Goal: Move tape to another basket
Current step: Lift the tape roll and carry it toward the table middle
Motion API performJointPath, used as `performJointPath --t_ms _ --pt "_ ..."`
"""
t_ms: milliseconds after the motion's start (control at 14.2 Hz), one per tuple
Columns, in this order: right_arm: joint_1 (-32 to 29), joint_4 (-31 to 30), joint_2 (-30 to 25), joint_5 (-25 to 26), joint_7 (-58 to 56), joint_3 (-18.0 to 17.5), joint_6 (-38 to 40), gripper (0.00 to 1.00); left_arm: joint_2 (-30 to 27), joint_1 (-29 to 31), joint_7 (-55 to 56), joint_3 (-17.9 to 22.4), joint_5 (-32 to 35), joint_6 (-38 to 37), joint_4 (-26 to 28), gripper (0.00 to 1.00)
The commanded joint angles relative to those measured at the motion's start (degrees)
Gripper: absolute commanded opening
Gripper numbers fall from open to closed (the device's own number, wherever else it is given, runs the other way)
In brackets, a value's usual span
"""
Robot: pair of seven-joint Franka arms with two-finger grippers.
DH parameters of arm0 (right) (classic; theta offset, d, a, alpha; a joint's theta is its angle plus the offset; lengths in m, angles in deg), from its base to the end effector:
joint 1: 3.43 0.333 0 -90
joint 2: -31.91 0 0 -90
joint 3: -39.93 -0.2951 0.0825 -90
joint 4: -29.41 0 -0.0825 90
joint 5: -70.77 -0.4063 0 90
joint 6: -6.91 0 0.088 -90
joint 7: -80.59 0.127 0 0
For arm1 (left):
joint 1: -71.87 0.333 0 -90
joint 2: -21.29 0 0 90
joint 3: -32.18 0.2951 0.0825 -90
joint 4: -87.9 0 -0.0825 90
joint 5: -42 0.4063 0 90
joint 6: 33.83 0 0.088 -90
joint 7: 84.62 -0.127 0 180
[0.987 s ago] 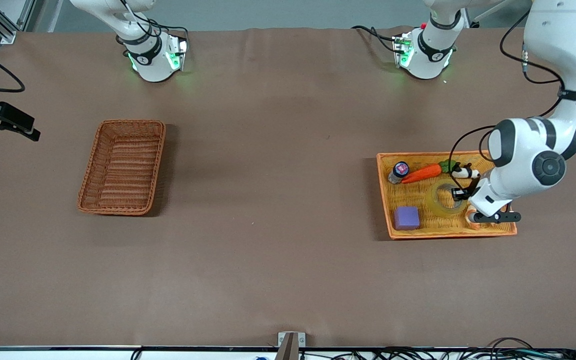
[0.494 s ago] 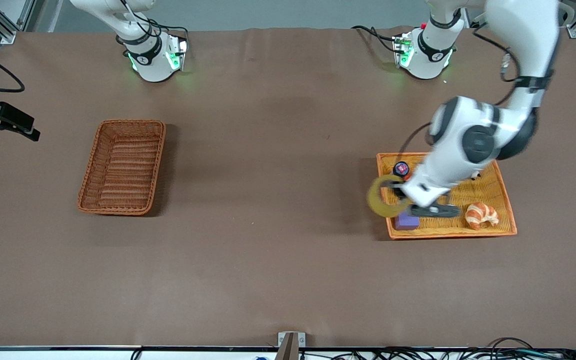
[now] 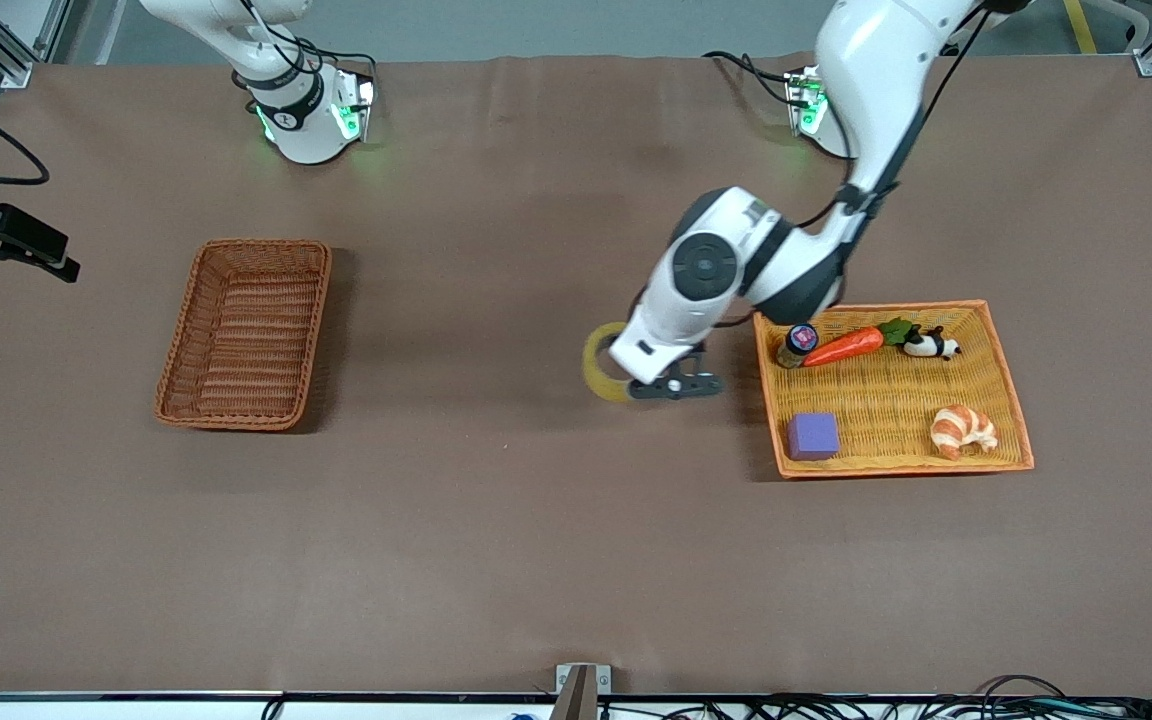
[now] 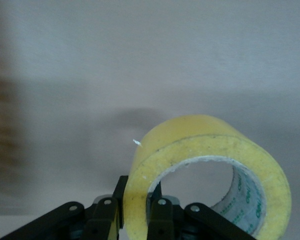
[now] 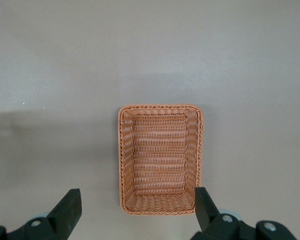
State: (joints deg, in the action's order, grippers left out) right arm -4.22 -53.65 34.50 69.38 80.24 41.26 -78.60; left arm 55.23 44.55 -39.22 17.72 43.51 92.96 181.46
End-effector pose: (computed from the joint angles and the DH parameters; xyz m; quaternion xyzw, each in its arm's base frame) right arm 0.5820 -0.0180 0.6100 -0.9998 0.0145 0.0010 0.0116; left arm 0.5280 -0.4502 0.2329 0.9972 0.0445 -0.0387 0.0450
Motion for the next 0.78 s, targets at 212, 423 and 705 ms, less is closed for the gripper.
performJointPath --t_ms 212,423,705 --pt "-0.6 1.0 0.3 -0.5 -0.8 0.0 0.8 1.00 11.0 -9.7 9.3 3.3 1.0 -1.7 -14.1 0.06" --pt "-0.6 1.0 0.3 -0.5 -0.8 0.0 0.8 1.00 15.7 -13.4 8.9 4.3 1.0 -1.0 -19.0 0.14" --pt "-0.6 1.0 0.3 -0.5 -0.8 0.0 0.8 1.00 19.1 -18.5 8.9 7.2 1.0 4.9 -21.6 0.26"
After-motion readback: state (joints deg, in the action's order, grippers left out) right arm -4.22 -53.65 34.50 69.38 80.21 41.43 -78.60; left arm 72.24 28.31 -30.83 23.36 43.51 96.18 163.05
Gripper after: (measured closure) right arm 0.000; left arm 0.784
